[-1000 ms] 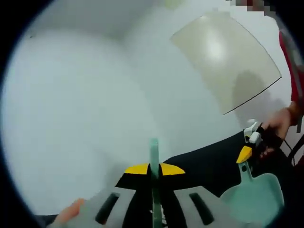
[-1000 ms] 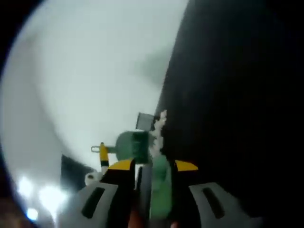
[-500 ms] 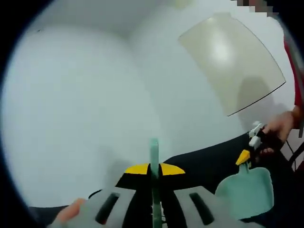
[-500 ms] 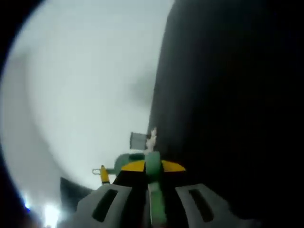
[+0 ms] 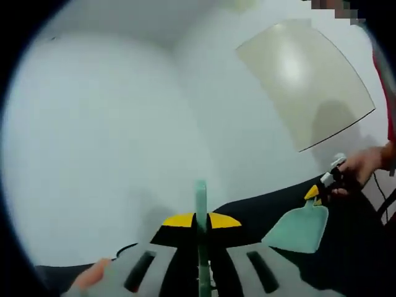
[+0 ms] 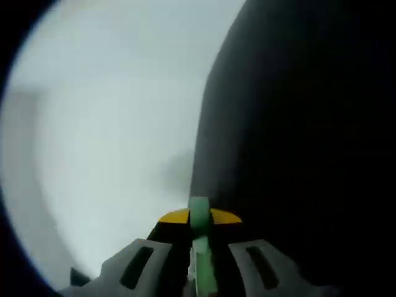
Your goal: Pick up the broom and sweep the trash on the tabletop into the dustpan.
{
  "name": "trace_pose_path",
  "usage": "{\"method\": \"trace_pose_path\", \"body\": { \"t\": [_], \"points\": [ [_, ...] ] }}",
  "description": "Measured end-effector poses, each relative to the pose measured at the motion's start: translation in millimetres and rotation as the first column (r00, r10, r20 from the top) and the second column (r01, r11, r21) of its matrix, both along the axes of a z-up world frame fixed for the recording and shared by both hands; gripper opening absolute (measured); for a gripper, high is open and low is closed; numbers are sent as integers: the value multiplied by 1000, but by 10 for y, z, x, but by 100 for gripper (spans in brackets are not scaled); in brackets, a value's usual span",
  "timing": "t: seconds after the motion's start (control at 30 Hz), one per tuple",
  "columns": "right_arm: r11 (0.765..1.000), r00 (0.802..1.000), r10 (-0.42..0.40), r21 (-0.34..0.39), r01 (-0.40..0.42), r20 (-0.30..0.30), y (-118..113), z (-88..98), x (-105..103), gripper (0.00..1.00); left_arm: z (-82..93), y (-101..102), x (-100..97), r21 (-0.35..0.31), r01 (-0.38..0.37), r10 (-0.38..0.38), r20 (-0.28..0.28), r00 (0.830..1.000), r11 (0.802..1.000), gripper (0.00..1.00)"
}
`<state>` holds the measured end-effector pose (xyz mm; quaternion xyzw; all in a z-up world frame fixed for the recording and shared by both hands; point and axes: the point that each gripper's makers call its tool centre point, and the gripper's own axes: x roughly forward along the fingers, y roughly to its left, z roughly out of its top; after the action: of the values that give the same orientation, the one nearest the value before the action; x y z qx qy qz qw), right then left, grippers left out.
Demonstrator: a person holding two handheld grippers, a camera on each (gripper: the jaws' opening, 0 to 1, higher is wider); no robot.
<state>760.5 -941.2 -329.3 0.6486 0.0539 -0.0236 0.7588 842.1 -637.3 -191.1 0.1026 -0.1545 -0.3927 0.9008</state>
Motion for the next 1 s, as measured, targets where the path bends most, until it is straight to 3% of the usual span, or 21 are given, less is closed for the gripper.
{"method": "trace_pose_path", "body": {
  "t": [0.13, 0.2, 0.3, 0.4, 0.53, 0.6, 0.67, 0.73, 0.77, 0.8, 0.87, 0.93, 0.97, 1.0],
  "points": [
    [998, 999, -35, -44, 35, 11, 15, 35, 65, 12, -14, 27, 18, -4, -17, 17, -5, 1000, 1000, 4],
    [996, 1000, 4, -85, -2, 21, 108, 33, 64, 15, -26, 46, 36, -9, -35, 35, -7, 999, 999, 4],
    [994, 998, -18, -102, 24, 64, 33, 90, 83, 30, -53, 57, 73, 8, -77, 77, 4, 997, 997, 4],
    [989, 995, -60, -133, 71, 81, -66, 161, -41, 42, -56, 97, 135, 24, -131, 131, 12, 991, 991, 4],
    [953, 972, -135, -242, 180, 192, -460, 389, -87, 46, -2, 189, 226, 6, -201, 201, 5, 979, 979, 4],
    [945, 949, -134, -252, 210, 286, -587, 572, -58, 38, -6, 235, 311, 10, -246, 246, -8, 969, 969, 4],
    [898, 924, -139, -348, 269, 357, -764, 736, -37, 31, -35, 229, 388, 11, -255, 255, -32, 966, 967, 4],
    [855, 890, -138, -402, 328, 434, -890, 923, -19, 30, -143, 159, 416, 6, -227, 226, -124, 966, 974, 4],
    [835, 882, -138, -427, 348, 450, -941, 962, -9, 30, -178, 122, 401, -2, -218, 214, -173, 961, 976, 4],
    [813, 874, -137, -452, 368, 465, -990, 991, 2, 29, -168, 14, 313, -14, -166, 160, -193, 968, 986, 4],
    [780, 875, -137, -494, 384, 464, -1043, 957, 15, 29, -160, -45, 253, 38, -174, 178, -149, 973, 984, 4],
    [762, 880, -147, -516, 393, 452, -1075, 857, 21, 28, -121, -215, 109, 30, -113, 116, -152, 982, 993, 4],
    [771, 888, -162, -506, 386, 430, -1109, 770, 31, 27, -96, -291, 42, 21, -87, 89, -154, 984, 996, 4],
    [817, 890, -149, -453, 357, 432, -1082, 777, 22, 26, -82, -362, -25, 7, -61, 61, -176, 982, 998, 4]
  ]
}}
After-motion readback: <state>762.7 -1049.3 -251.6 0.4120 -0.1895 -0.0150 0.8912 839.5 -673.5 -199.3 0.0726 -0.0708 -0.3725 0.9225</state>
